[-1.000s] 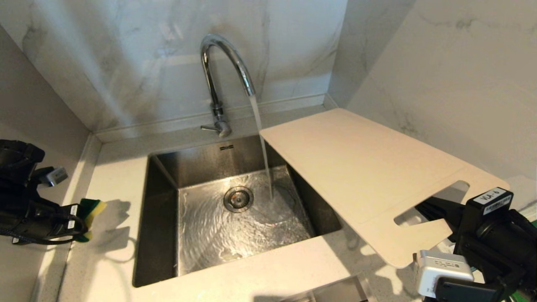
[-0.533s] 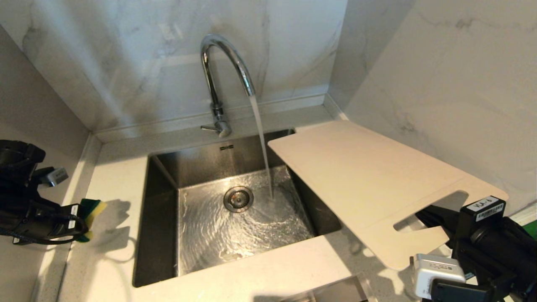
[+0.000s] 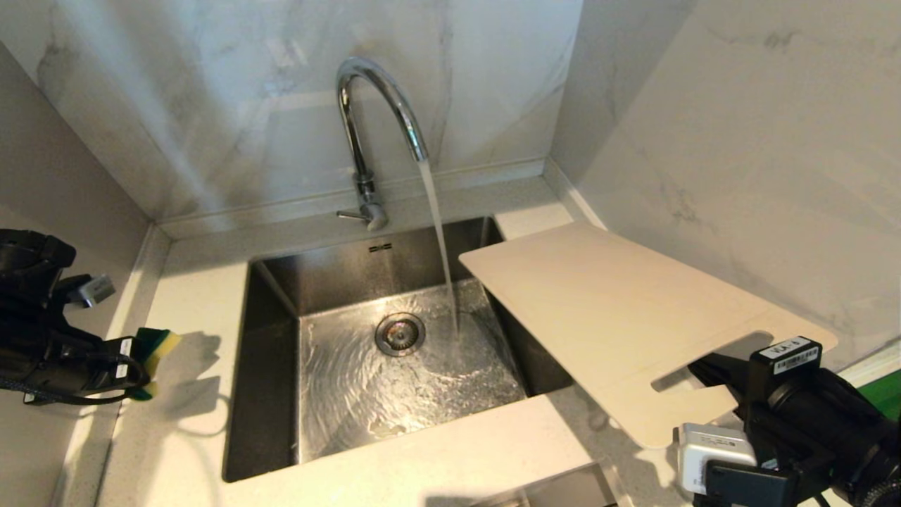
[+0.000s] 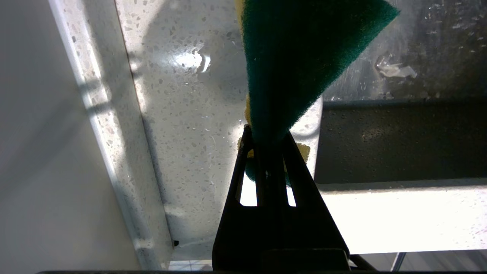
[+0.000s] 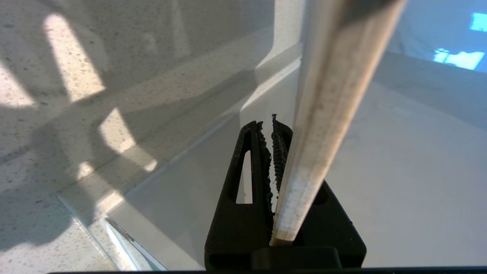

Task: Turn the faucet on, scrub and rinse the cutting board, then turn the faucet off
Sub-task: Put down the cutting board

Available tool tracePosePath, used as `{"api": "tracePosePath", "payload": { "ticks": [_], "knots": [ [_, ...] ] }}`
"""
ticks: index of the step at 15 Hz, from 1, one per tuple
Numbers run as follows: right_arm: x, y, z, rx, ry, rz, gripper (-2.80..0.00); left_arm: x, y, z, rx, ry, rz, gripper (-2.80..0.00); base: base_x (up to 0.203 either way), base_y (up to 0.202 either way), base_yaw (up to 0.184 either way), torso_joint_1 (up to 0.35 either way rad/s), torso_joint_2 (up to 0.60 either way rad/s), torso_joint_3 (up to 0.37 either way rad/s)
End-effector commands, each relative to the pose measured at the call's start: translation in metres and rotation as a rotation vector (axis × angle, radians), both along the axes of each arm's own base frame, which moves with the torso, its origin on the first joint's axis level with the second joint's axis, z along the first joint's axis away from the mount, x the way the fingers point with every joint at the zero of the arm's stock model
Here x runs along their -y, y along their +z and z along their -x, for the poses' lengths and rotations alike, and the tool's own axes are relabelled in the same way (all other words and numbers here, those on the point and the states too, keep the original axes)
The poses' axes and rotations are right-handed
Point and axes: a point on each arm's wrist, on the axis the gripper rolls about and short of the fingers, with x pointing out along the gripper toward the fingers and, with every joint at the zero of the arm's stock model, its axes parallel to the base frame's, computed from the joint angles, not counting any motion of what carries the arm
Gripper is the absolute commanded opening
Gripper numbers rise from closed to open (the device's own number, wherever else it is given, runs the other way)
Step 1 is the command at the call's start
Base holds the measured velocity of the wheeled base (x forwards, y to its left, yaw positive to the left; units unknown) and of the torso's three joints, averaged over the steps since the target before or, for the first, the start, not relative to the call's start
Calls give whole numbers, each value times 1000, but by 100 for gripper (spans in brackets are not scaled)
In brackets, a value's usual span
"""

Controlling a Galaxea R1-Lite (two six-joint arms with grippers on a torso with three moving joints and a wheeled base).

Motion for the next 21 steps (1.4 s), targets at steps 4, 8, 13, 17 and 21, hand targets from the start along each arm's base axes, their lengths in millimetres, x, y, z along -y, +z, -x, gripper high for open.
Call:
{"api": "tracePosePath", "payload": {
  "ticks": [4, 8, 13, 17, 21],
  "knots": [
    [0, -9, -17, -58, -15, 19, -280, 0, -1, -2, -4, 1, 3, -280, 0, 0, 0, 0, 0, 0],
    [0, -15, -25, -94, -20, 24, -280, 0, -2, -4, -7, 1, 3, -280, 0, 0, 0, 0, 0, 0],
    [1, -23, -35, -139, -31, 31, -280, -1, 0, -6, -2, 2, 3, -280, 0, 0, 0, 0, 0, 0],
    [1, -28, -40, -166, -38, 34, -280, 1, -2, -7, -8, 10, 14, -280, 0, 0, 0, 0, 0, 0],
    [1, -43, -43, -242, -53, -9, -280, 1, -2, -7, -6, 17, 19, -280, 0, 0, 0, 0, 0, 0]
  ]
}}
